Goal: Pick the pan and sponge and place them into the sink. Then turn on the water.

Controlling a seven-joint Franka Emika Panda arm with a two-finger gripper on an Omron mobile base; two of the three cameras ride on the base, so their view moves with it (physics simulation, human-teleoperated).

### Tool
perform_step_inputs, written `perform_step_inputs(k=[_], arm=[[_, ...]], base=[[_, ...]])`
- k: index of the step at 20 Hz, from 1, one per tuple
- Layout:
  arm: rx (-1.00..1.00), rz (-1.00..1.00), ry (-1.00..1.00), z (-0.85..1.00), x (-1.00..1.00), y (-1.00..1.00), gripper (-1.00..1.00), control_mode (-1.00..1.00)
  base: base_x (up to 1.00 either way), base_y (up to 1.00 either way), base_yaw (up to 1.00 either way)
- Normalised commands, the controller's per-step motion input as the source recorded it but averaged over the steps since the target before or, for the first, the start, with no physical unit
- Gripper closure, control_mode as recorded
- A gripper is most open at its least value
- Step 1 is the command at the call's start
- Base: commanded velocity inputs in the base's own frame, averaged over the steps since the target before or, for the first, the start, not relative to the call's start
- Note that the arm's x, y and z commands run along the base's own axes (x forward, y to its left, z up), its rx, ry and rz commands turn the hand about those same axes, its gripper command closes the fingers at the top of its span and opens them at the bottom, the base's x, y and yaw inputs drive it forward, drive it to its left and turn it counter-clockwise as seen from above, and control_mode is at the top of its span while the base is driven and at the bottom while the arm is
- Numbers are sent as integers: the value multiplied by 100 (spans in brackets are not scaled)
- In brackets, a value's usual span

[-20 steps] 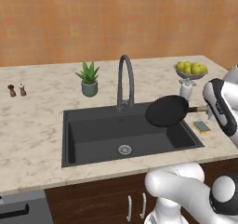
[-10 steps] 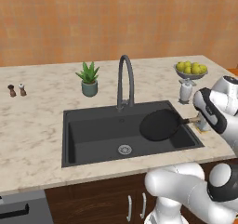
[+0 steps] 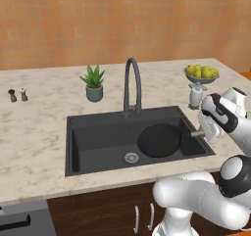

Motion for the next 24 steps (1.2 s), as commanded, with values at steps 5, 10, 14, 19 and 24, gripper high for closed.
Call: perform_step_inputs(k=[5,10,14,19,24], arm=[[1,-3,15,-23,14,48,100,-100],[0,-4,2,-40,4,32,100,-100],[0,-5,0,-48,6,38,100,-100],[0,-6,-2,-34,33,23,100,-100],[-1,-8,0,-31,51,2,100,-100]], base=[[0,0,0],[0,0,0],[0,0,0],[0,0,0],[0,0,0]])
